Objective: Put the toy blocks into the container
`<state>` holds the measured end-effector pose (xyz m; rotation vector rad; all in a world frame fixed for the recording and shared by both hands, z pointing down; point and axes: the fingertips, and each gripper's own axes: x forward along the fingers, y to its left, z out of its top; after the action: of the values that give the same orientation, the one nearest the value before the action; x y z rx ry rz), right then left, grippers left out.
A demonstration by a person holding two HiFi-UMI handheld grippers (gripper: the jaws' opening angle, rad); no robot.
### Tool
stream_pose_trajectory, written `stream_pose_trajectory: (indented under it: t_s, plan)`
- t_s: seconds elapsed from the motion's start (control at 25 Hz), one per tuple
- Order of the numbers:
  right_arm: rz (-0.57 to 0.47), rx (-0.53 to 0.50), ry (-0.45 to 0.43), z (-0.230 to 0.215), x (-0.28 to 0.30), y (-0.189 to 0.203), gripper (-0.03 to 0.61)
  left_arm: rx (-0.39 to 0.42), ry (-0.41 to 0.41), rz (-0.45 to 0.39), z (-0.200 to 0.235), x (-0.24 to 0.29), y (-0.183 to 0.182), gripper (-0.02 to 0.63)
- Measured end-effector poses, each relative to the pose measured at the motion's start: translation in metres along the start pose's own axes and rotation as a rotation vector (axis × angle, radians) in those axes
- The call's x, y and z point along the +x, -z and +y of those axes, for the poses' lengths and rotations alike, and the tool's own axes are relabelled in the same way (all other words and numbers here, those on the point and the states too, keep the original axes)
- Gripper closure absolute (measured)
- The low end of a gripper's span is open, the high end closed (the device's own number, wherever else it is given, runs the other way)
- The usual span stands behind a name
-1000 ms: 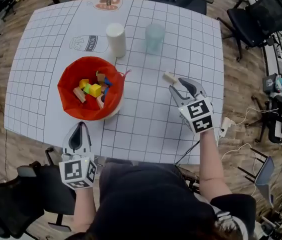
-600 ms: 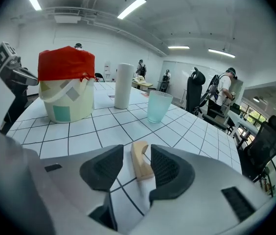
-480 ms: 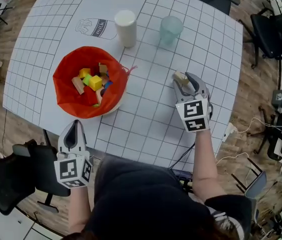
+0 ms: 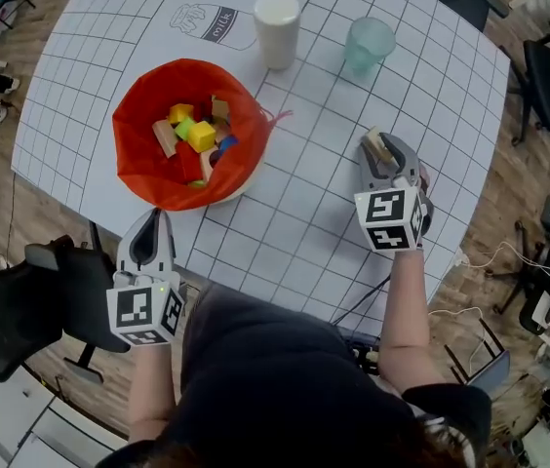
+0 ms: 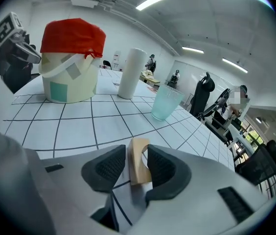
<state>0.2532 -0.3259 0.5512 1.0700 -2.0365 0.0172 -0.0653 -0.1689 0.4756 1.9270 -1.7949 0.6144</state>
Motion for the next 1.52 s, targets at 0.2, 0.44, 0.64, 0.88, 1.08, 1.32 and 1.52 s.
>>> stream_pose_trajectory:
  t_s: [0.2,0.44,0.64,0.88,1.08,1.32,1.52]
  plan:
    - [0.004,0.010,-0.009,0.000,-0.001,-0.001,0.463,0.014,-0.011,-0.006,0.002,-0.001,-0.002,0.588]
    - [0.027,0.007,-0.019,0.003,-0.003,-0.001,0.469,0.015,-0.010,-0.026,0.005,-0.003,-0.006,0.588]
    - [0.048,-0.002,-0.001,0.002,-0.010,-0.001,0.469,0.006,-0.007,-0.056,0.013,-0.007,-0.010,0.588]
    - [0.038,-0.017,0.051,0.000,-0.035,-0.022,0.469,0.004,0.029,-0.104,0.023,-0.010,-0.023,0.588]
    - [0.002,-0.025,0.082,0.005,-0.061,-0.054,0.469,0.033,0.071,-0.136,0.032,-0.016,-0.037,0.588]
    - [-0.045,-0.048,0.098,0.025,-0.086,-0.097,0.469,0.037,0.103,-0.164,0.049,-0.022,-0.049,0.588]
    - [-0.071,-0.056,0.095,0.042,-0.098,-0.126,0.469,0.038,0.133,-0.196,0.060,-0.027,-0.063,0.589]
